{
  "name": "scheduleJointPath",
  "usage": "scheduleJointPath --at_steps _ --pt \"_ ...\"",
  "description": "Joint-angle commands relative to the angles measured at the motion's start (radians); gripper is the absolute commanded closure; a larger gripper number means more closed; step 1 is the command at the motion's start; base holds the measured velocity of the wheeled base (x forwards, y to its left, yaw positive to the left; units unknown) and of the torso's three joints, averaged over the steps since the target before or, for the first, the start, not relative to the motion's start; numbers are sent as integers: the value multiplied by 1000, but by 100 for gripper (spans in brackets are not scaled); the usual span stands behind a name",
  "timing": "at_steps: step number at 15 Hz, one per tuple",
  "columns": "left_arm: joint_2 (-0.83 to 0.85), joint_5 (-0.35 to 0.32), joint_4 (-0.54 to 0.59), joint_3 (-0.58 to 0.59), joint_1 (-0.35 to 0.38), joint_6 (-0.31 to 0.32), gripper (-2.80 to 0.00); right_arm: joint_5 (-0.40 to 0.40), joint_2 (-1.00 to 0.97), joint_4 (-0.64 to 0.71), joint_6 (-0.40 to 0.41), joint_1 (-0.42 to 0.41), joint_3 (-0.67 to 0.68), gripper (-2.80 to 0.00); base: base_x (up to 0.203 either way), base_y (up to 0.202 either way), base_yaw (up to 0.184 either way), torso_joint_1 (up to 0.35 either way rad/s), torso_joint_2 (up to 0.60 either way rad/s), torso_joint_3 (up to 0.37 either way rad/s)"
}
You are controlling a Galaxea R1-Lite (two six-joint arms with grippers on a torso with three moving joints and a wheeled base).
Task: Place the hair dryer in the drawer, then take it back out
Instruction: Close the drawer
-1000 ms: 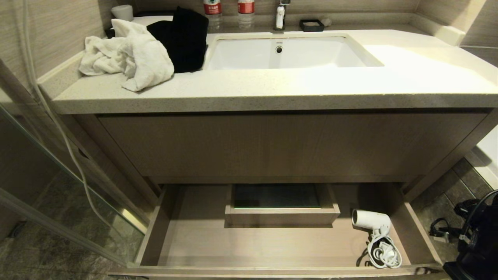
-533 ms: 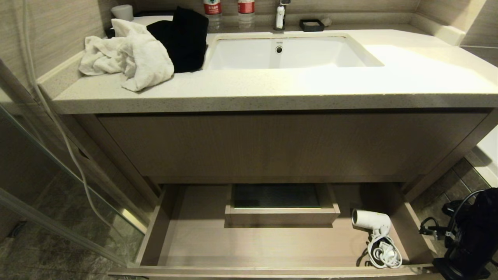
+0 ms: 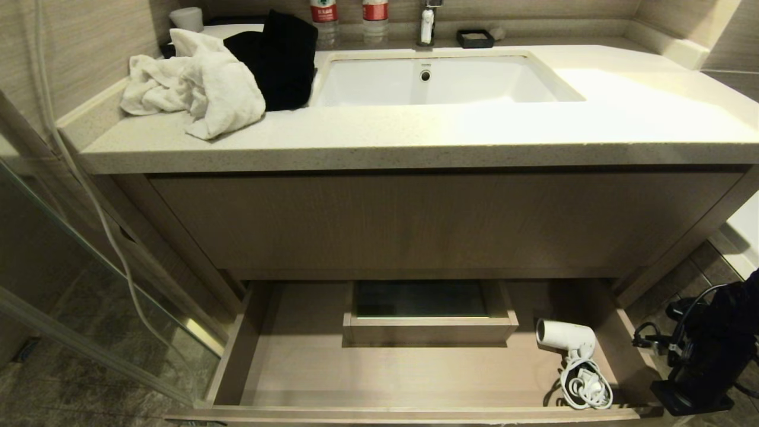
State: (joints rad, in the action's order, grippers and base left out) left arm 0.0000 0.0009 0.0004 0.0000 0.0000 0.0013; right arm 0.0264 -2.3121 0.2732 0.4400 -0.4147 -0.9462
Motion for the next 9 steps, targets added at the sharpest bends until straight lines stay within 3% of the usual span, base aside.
scheduleJointPath --at_steps 1,6,9 --pt "-1 1 0 0 0 0 0 1 2 -2 0 1 -3 0 0 0 0 0 0 0" --pt "-2 1 0 0 0 0 0 1 20 -110 -7 -1 -3 0 0 0 0 0 0 0" --pt "-1 1 0 0 0 0 0 -11 27 -244 -60 0 -9 0 0 0 0 0 0 0"
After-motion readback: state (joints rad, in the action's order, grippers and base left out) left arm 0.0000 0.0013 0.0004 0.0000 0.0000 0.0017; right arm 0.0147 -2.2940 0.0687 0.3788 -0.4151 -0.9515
